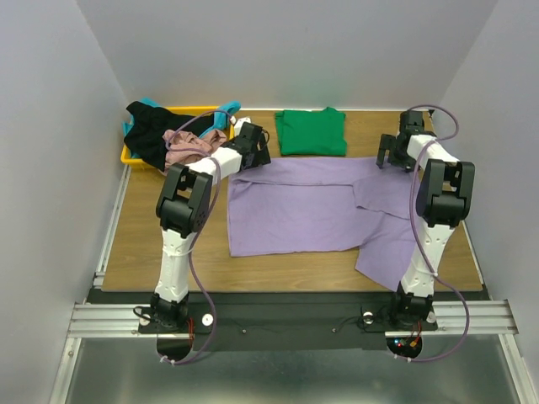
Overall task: Fold and stack the t-shirts
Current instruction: Fold the tshirt
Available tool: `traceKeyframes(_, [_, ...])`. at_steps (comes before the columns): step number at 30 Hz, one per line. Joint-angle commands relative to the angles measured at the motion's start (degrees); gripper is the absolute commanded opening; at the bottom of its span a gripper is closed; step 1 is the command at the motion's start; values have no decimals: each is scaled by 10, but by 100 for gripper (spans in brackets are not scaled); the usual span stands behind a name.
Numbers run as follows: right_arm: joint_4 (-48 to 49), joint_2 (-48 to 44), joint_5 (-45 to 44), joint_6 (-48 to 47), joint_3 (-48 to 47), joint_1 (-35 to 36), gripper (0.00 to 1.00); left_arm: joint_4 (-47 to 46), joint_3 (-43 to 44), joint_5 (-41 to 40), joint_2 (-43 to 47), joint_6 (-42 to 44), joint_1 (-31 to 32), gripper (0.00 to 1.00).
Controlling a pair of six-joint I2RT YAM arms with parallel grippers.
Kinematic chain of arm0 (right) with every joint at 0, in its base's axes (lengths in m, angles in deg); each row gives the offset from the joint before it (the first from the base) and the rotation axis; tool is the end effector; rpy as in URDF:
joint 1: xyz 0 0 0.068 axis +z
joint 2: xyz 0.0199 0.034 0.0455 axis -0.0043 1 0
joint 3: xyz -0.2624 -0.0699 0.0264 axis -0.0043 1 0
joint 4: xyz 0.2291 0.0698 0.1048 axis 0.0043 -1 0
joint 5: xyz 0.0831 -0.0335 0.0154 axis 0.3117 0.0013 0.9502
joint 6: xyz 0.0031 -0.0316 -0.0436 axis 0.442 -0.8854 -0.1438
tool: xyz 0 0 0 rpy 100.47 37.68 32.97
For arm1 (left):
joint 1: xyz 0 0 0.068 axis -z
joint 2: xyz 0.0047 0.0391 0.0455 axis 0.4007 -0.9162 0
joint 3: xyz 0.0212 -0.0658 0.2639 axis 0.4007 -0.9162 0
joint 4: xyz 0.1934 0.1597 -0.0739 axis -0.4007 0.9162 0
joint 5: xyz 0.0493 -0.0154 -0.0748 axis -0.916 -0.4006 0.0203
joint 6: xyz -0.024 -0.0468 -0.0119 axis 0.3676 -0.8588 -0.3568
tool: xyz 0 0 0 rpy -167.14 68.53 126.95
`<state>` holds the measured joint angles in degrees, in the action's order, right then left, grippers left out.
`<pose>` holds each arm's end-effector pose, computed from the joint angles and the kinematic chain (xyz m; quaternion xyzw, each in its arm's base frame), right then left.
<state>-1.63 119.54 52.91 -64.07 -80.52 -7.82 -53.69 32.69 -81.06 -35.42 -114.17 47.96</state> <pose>0.4683 -0.0682 0.1727 0.1193 0.9526 -0.0891 0.2652 0.4475 -0.1942 0.1770 -0.0721 0.9003 -0.0995 0.4175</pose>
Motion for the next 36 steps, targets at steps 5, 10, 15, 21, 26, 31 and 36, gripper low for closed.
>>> traceKeyframes(5, [-6, 45, -30, -60, -3, -8, 100, 126, 145, -63, -94, 11, -3, 95])
traceKeyframes(10, [-3, -24, 26, -68, 0, -7, 100, 121, 155, -57, -52, 13, 2, 95])
traceKeyframes(15, [-4, -131, 57, 9, 32, -6, 100, 120, 152, -70, 59, 20, 27, 95])
traceKeyframes(21, [-5, -355, 64, 171, 247, -3, 100, 85, -17, -97, 256, -14, 85, 96])
traceKeyframes(26, [-18, -556, 94, 252, 465, -2, 100, 75, -281, -110, 415, -117, 119, 95])
traceKeyframes(31, [-59, -775, 140, 326, 600, -1, 100, 98, -486, -67, 551, -247, 145, 96])
traceKeyframes(36, [-102, -897, 158, 389, 646, -1, 100, 113, -603, -8, 633, -297, 150, 95])
